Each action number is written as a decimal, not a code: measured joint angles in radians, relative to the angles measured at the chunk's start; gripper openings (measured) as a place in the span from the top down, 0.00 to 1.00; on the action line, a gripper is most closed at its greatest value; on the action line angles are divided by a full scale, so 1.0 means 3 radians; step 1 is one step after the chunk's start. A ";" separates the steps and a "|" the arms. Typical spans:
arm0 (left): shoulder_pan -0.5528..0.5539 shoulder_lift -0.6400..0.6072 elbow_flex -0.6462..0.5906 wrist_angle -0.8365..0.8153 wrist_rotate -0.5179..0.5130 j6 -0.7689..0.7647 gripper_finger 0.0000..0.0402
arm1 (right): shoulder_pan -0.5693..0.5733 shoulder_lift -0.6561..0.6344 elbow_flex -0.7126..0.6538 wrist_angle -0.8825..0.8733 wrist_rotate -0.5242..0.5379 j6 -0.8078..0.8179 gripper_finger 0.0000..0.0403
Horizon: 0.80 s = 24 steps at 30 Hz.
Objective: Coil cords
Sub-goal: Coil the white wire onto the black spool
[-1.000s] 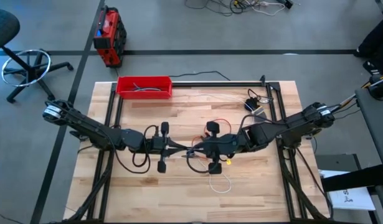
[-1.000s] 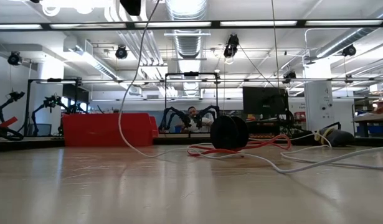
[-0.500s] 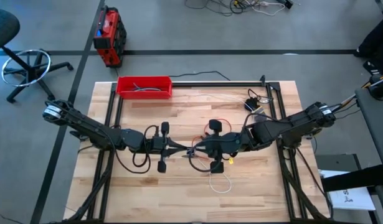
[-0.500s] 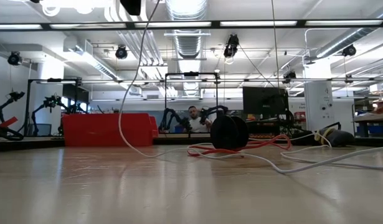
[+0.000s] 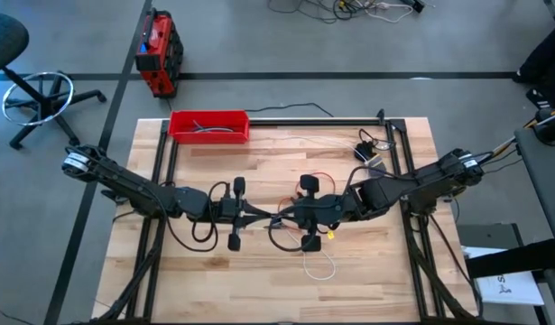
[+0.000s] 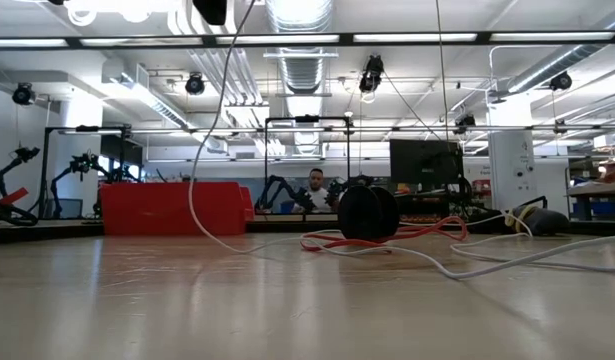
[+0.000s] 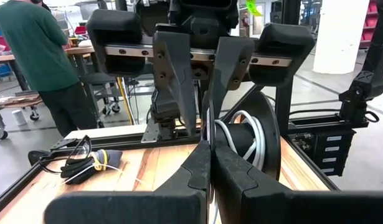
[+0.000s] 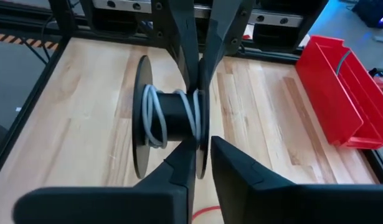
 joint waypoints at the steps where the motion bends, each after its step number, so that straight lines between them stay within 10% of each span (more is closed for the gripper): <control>1: 0.0000 0.0000 0.0000 -0.0001 0.0000 0.0001 1.00 | 0.0000 0.0000 -0.0001 -0.0001 0.0000 0.0002 0.90; 24: -0.0003 0.0003 0.0000 -0.0025 -0.0004 0.0015 1.00 | 0.0011 -0.0003 0.0084 -0.0057 -0.0002 0.0005 0.90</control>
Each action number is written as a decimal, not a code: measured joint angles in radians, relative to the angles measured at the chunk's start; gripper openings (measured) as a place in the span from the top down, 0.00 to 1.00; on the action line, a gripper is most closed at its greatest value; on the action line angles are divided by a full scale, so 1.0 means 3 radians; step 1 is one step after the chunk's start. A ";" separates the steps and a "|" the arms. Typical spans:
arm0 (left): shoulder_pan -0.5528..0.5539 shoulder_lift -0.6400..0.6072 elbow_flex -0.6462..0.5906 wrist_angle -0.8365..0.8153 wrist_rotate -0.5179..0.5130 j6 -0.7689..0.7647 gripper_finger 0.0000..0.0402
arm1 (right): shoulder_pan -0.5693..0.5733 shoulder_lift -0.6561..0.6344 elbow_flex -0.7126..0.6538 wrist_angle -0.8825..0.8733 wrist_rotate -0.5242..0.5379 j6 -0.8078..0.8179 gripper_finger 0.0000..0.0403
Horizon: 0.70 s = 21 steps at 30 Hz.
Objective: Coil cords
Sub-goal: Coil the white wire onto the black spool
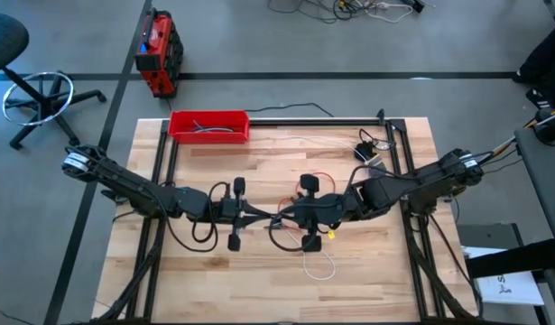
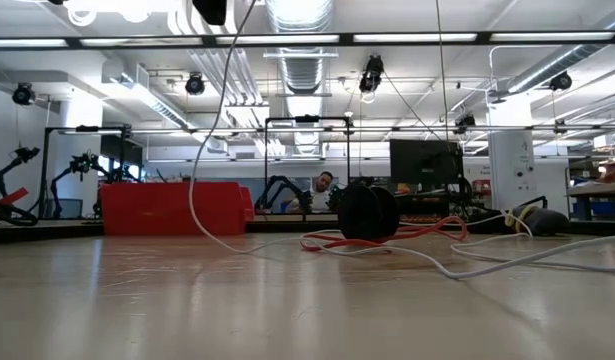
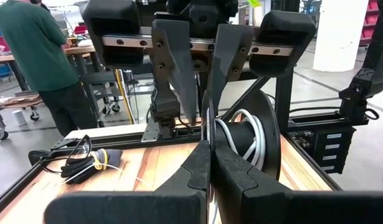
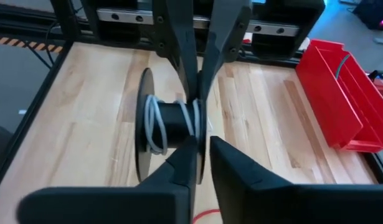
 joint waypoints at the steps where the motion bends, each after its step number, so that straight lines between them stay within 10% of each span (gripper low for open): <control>1: 0.0000 0.0000 0.0000 0.0001 -0.0002 0.0004 1.00 | 0.0000 0.0011 0.0000 0.0017 -0.0018 0.0000 0.92; 12: -0.0003 -0.0207 0.0000 -0.0149 -0.0308 0.0182 0.93 | -0.0010 -0.0014 0.0022 0.0074 -0.0068 0.0102 1.00; 21: -0.0003 -0.0921 -0.0251 -0.0729 -0.0692 -0.0031 0.75 | 0.0015 -0.0252 -0.0066 0.0215 0.0635 0.0258 1.00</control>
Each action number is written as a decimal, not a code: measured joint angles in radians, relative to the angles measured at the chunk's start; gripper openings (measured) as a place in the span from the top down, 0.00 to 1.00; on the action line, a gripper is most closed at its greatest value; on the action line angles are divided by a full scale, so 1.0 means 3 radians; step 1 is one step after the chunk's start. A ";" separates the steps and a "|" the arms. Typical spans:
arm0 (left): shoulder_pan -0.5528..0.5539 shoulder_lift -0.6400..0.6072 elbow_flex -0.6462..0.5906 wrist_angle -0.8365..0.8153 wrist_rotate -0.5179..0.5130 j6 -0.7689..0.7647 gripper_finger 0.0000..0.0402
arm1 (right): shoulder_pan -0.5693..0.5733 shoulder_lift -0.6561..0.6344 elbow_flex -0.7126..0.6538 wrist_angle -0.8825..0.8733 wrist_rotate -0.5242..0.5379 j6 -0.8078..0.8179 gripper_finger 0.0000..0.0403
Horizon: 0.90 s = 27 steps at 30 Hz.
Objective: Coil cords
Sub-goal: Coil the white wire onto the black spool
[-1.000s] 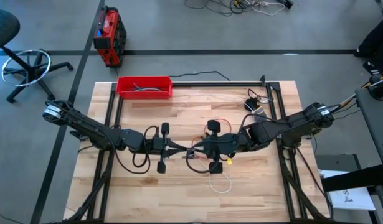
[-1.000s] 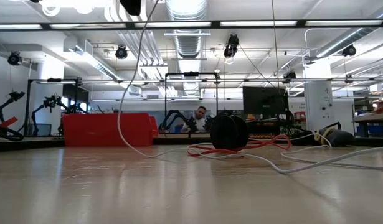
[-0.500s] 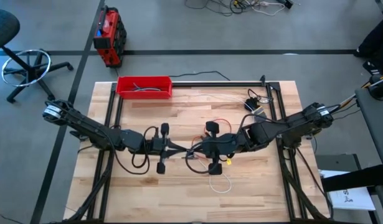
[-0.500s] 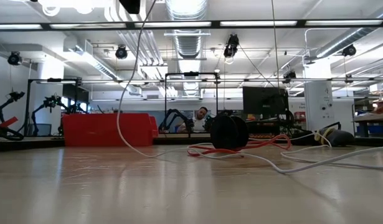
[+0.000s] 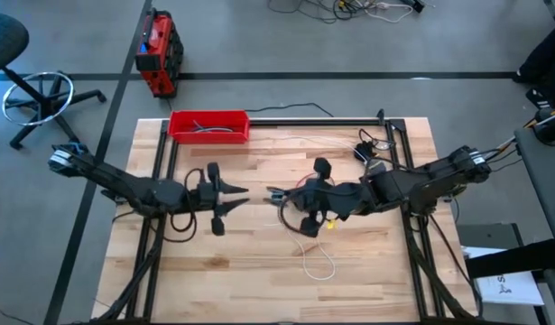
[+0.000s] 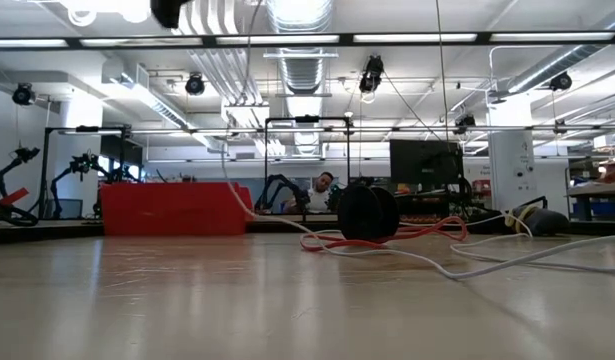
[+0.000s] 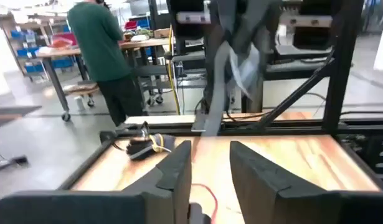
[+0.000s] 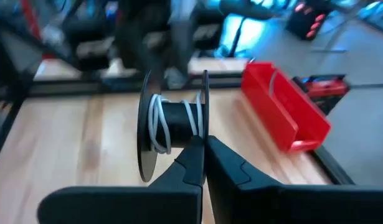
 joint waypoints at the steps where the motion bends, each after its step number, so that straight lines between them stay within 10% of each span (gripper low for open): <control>1: -0.0001 -0.0029 -0.0100 0.0076 0.0002 -0.0063 0.73 | 0.0000 -0.0010 -0.0053 0.0124 0.0059 0.0002 1.00; 13: 0.0001 0.0418 -0.1011 0.1366 -0.0593 -0.0340 0.64 | -0.0001 -0.0009 -0.0836 0.2043 0.0214 -0.0348 1.00; 27: 0.0085 0.1205 -0.0692 0.1415 -0.0698 -0.0615 0.59 | -0.0113 -0.0008 -0.0849 0.2126 0.0359 -0.0617 1.00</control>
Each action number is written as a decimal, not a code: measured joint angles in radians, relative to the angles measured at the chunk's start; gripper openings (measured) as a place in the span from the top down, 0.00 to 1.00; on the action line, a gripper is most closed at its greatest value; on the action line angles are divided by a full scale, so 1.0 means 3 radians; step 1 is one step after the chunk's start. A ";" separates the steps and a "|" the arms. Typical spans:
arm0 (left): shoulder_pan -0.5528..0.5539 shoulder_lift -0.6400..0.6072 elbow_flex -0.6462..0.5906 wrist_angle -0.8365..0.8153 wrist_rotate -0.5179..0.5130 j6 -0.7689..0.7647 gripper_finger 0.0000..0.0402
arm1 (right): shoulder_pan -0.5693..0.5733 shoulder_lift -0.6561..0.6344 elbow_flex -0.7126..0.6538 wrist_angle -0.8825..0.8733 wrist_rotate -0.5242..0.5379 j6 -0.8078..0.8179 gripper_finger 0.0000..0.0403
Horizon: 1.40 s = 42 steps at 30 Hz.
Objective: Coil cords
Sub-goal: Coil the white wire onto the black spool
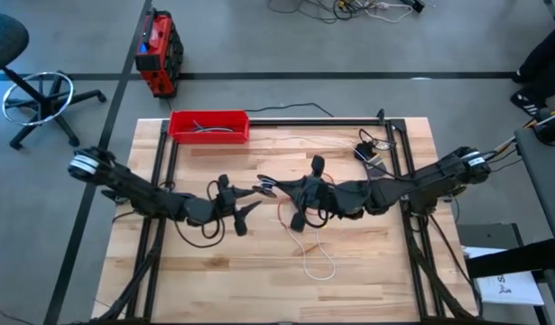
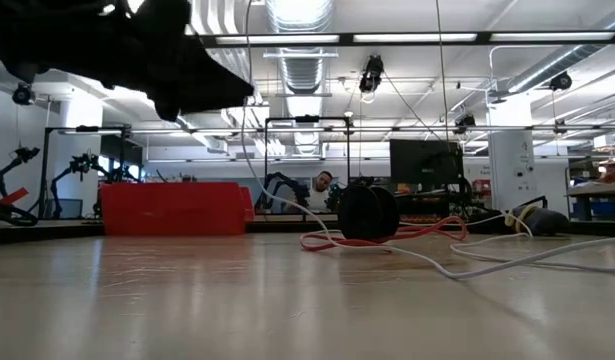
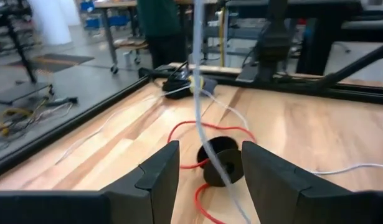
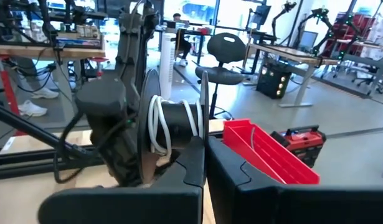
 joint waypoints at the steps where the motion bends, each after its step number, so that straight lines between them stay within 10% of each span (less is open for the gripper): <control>1: 0.0021 0.0045 0.0015 -0.0014 -0.0019 -0.0048 0.59 | 0.0000 0.0001 0.0000 0.0002 -0.0001 -0.0007 1.00; 13: 0.0065 0.0380 0.0266 -0.0075 -0.0025 -0.0407 0.97 | -0.0029 0.0003 0.0000 0.0008 0.0212 -0.0017 1.00; 28: 0.0088 0.0845 0.1441 -0.1758 0.0250 -0.0637 1.00 | -0.0400 0.0658 0.0058 0.0113 0.0290 0.0127 1.00; 42: 0.0064 0.0574 0.1524 -0.1910 0.0603 -0.0409 1.00 | -0.0420 0.0653 0.0075 -0.0748 -0.0084 0.0583 1.00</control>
